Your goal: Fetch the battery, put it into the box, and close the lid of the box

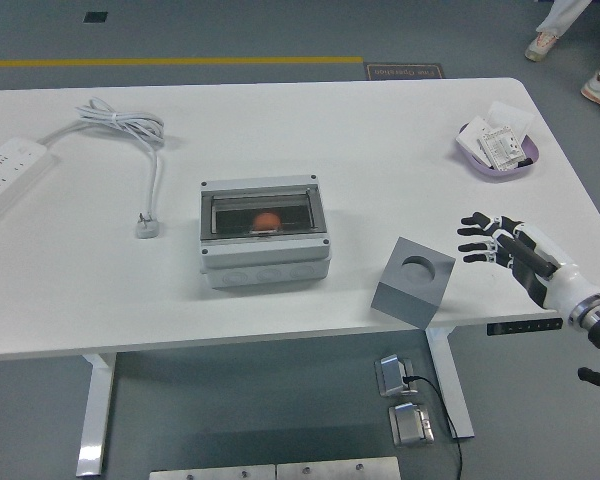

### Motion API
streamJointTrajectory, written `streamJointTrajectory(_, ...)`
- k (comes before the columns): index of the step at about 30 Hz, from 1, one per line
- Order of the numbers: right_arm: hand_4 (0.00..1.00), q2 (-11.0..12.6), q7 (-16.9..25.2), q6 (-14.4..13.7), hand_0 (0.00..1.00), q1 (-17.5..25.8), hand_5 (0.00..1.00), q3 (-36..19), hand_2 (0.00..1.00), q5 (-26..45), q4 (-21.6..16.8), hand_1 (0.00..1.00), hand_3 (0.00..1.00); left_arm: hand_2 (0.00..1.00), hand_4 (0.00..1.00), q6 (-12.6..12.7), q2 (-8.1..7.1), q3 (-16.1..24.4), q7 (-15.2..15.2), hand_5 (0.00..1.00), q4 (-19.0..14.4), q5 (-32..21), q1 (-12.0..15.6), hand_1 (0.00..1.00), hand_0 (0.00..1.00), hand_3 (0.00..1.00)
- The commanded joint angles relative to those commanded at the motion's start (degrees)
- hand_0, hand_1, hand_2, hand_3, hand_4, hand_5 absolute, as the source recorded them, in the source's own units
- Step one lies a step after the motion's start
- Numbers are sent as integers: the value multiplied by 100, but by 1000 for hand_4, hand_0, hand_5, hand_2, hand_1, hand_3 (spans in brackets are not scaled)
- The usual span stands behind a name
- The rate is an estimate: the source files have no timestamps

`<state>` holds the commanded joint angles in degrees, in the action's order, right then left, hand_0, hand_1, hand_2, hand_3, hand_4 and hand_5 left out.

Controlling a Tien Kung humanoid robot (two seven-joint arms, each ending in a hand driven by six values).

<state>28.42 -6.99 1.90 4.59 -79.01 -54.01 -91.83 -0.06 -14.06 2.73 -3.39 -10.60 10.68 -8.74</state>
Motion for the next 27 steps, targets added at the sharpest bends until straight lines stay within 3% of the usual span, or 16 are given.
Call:
streamJointTrajectory(7,790,-99,376,-280,649,-17,671,-119,717,-38,33,647,691,727,638,0,6,26,-10,432,1,20,17,745,729,741)
streamJointTrajectory(20,791,-372,1981,-1246,698,-128,667,89,721,473,329,668,693,726,640,3,11,58,-20,435,6,39,38,745,728,740)
streamJointTrajectory(27,791,-598,2480,-1350,738,-221,668,153,720,240,427,679,689,726,639,2,22,30,-10,434,3,1,44,745,728,740)
